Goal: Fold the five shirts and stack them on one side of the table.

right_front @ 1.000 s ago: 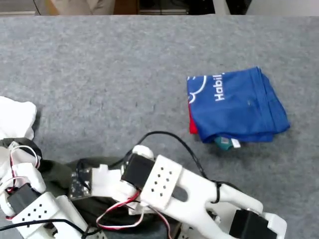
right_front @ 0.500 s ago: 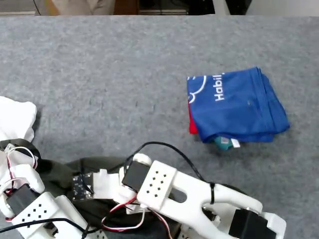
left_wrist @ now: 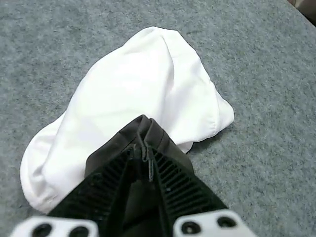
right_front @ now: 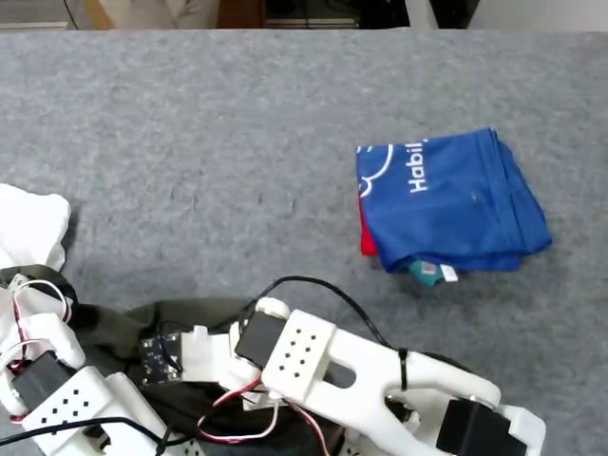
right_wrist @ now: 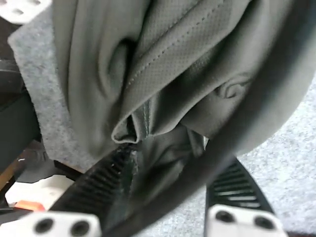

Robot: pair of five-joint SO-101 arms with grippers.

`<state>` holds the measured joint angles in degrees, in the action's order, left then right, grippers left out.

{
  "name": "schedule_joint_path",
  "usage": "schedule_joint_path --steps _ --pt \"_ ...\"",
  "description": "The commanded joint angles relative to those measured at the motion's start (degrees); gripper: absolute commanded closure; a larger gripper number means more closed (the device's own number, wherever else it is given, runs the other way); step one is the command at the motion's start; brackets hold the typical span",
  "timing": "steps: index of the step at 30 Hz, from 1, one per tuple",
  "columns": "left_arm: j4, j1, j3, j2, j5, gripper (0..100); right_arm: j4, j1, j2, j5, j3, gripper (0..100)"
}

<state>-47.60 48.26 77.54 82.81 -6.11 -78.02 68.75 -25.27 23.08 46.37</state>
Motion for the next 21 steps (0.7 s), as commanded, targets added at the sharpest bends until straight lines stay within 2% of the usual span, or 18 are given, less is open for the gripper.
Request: schedule_joint_path --steps 1,10,15,21 --pt "1.0 0.0 -0.8 0.5 -0.4 98 -1.1 0.8 -1.2 0.4 0.0 78.6" --pt "1.1 0.0 -0.8 0.5 -0.4 98 -10.7 0.8 -8.3 0.4 -2.7 78.6" --pt "1.0 0.0 -0.8 0.5 -0.4 98 -8.2 3.3 -8.8 0.8 -2.4 78.6" --pt "1.0 0.0 -0.8 0.5 -0.4 98 -0.8 4.1 -0.3 0.8 -2.7 78.3"
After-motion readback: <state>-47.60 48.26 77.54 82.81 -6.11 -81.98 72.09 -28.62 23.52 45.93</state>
